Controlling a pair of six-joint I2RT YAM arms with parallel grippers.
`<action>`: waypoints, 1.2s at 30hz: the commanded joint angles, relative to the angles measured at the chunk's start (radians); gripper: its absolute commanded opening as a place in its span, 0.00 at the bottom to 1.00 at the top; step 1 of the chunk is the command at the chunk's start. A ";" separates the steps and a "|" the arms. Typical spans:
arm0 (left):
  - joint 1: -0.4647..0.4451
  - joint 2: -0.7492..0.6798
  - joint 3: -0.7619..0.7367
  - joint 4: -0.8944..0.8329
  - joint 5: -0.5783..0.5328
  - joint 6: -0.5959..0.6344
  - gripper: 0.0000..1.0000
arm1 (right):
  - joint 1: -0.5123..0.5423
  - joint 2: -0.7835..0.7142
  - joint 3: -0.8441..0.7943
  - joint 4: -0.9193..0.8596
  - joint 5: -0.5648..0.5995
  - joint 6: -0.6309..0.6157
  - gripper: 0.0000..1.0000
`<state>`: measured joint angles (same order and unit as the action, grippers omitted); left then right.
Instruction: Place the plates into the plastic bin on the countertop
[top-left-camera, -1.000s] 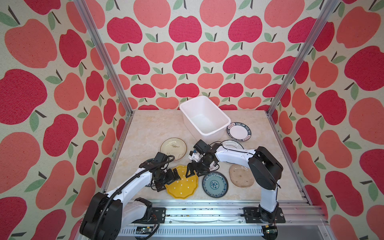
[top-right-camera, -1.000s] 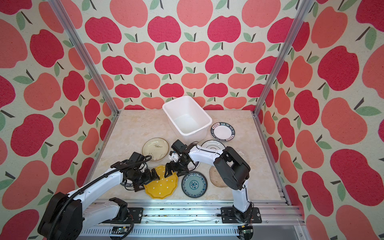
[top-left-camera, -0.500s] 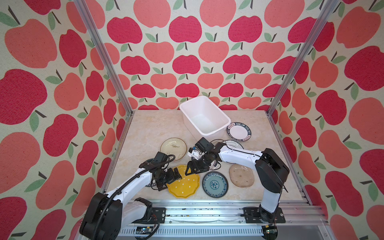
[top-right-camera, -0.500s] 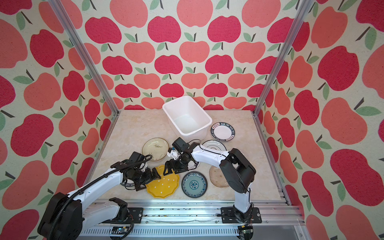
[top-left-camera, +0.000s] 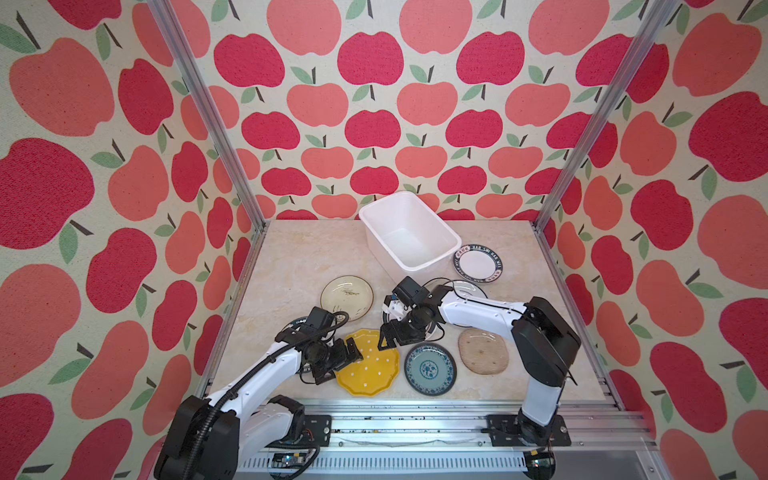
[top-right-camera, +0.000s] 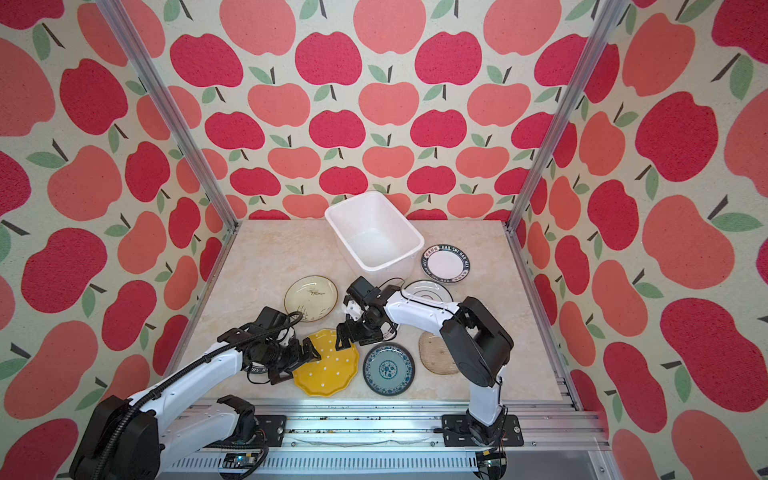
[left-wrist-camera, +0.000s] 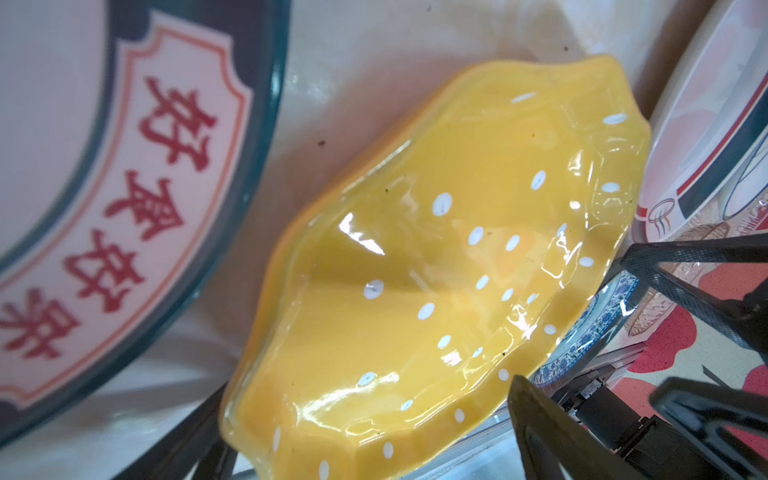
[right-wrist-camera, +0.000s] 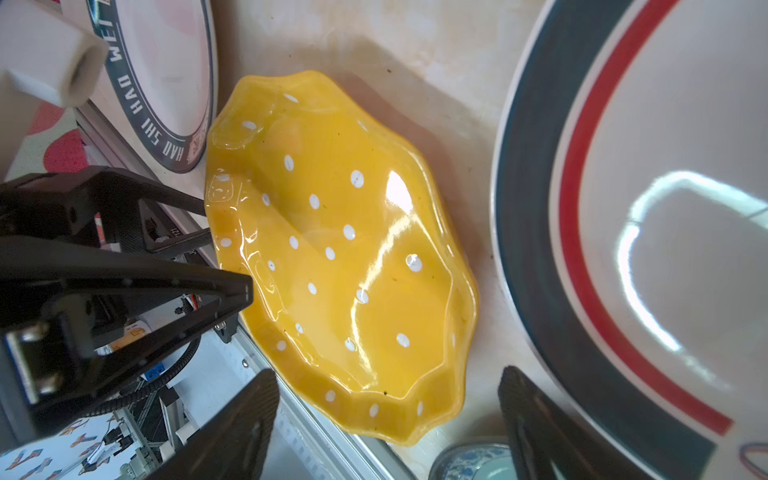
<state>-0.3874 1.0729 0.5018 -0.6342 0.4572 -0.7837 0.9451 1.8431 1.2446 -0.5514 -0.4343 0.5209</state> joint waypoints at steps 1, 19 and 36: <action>0.002 -0.012 -0.012 0.001 -0.010 0.023 0.99 | 0.016 0.006 -0.019 -0.015 0.000 0.004 0.87; 0.012 0.006 -0.017 0.061 -0.008 0.045 1.00 | 0.048 0.122 0.045 0.005 -0.153 -0.067 0.89; 0.011 0.039 -0.010 0.102 -0.004 0.067 0.99 | 0.034 -0.038 -0.035 0.177 -0.239 -0.088 0.80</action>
<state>-0.3752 1.0874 0.4927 -0.5938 0.4530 -0.7528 0.9726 1.8839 1.2095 -0.5114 -0.5617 0.4530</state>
